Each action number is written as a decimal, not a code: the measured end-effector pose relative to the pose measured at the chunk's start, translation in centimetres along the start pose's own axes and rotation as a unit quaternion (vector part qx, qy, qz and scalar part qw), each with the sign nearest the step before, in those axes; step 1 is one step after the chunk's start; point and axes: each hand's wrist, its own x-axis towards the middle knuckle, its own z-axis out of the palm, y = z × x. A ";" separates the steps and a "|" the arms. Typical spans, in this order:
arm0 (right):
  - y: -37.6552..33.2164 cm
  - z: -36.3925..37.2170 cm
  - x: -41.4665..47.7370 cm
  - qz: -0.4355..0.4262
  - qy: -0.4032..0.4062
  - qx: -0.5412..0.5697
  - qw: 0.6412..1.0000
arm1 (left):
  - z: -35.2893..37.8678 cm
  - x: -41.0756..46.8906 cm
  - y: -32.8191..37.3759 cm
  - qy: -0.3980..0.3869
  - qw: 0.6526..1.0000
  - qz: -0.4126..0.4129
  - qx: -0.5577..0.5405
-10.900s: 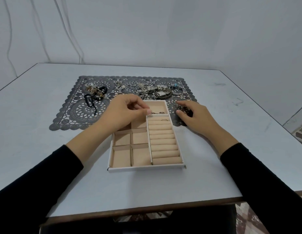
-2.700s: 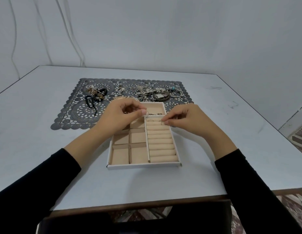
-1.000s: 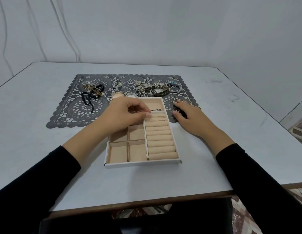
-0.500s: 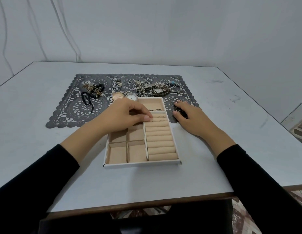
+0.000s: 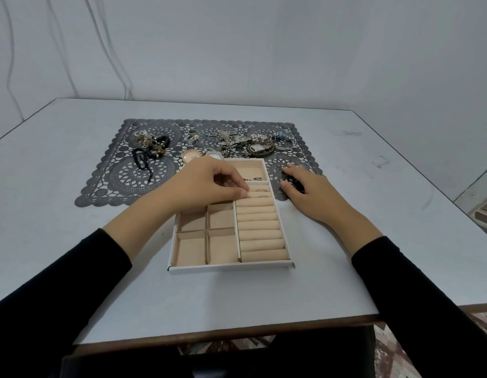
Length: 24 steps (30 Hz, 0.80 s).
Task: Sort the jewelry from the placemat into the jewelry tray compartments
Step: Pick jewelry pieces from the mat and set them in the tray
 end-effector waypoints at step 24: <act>-0.7 -0.8 0.3 0.014 0.038 0.041 0.998 | -0.8 0.1 -0.5 0.055 0.996 0.024 -0.069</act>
